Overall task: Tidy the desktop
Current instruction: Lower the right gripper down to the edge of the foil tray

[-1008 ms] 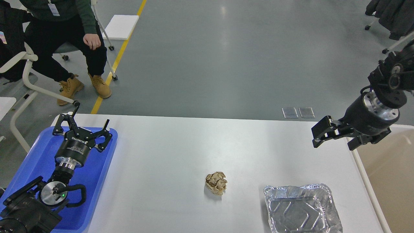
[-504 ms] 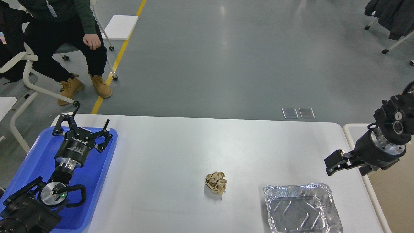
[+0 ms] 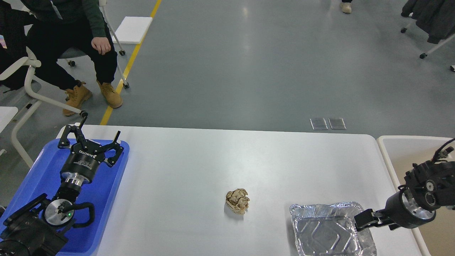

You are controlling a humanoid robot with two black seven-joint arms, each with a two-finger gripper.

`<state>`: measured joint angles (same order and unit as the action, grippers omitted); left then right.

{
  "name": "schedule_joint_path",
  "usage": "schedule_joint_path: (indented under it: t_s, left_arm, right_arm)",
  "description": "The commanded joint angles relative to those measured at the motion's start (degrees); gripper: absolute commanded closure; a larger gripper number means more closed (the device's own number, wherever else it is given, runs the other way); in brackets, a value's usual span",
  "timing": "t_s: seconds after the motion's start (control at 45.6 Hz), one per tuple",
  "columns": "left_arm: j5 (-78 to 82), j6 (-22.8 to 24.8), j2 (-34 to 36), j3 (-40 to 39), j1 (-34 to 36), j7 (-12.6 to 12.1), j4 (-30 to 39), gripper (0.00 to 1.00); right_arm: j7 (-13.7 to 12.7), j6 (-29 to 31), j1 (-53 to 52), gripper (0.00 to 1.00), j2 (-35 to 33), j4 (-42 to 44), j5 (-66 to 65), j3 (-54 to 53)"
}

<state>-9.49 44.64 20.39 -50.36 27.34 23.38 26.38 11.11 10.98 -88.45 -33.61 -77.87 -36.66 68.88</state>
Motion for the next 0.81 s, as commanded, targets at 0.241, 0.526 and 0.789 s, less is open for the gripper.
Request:
schedule_joint_path:
  t_s: [0.241,0.526,0.789]
  left_arm:
    - [0.0,0.0,0.0,0.0,0.0,0.0,0.0,0.01]
    - [0.0,0.0,0.0,0.0,0.0,0.0,0.0,0.01]
    - [0.0,0.0,0.0,0.0,0.0,0.0,0.0,0.01]
  right_arm:
    - [0.1,-6.3,12.4,0.00,-0.3,8.0,-2.0,-4.7]
    - [0.1,-9.6,17.3,0.01,0.0,10.1,-1.9,-7.3]
    - [0.2,-10.3,18.5,0.04,1.2,11.5,-1.9,-8.2]
